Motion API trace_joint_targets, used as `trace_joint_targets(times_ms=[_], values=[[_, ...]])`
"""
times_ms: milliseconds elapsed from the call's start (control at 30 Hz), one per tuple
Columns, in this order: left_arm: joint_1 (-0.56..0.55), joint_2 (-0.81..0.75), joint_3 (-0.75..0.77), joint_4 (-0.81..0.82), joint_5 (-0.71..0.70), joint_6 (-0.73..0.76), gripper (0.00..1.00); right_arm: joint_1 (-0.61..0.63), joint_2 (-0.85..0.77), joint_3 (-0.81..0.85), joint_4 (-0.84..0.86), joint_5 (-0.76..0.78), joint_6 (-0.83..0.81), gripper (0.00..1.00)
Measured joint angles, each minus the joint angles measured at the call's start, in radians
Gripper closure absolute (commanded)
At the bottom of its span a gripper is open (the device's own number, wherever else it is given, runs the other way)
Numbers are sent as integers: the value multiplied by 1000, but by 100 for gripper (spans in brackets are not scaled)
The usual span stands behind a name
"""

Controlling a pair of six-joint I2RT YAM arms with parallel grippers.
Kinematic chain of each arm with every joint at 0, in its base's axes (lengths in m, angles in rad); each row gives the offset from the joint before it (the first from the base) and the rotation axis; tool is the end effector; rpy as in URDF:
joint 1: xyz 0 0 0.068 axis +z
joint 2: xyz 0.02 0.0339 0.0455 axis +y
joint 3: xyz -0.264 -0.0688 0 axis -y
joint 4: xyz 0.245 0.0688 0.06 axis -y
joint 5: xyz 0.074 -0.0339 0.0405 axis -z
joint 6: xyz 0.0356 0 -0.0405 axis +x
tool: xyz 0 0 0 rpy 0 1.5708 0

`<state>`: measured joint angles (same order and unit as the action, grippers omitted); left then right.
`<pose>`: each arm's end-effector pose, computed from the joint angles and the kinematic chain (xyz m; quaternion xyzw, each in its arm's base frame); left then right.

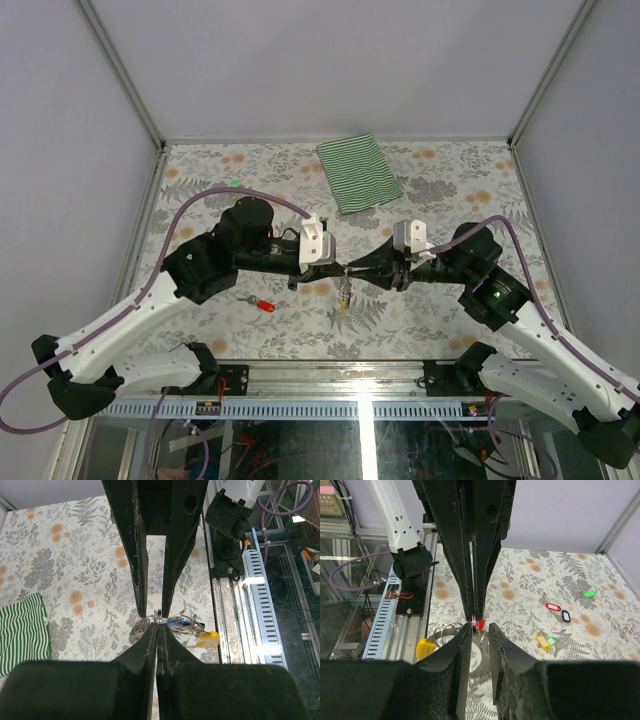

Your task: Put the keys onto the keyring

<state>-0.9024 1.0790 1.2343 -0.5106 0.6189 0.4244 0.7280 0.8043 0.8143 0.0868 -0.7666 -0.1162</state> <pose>0.1230 -0.1891 0.4076 0.6185 0.5090 -0.3717 0.4693 0.1183 0.1385 0.3757 -0.5080 0.4551 0.4465 0.5792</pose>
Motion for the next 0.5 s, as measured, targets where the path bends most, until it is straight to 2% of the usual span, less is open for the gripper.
trace_joint_targets(times_ms=[267,433,500], values=[[0,16,11,-24,-2,8,100,0,26,4,0,-37,5,81],[0,16,12,-25,-2,12,100,0,34,5,0,-45,11,80],[0,16,13,-25,-2,14,100,0,34,5,0,-48,11,86]])
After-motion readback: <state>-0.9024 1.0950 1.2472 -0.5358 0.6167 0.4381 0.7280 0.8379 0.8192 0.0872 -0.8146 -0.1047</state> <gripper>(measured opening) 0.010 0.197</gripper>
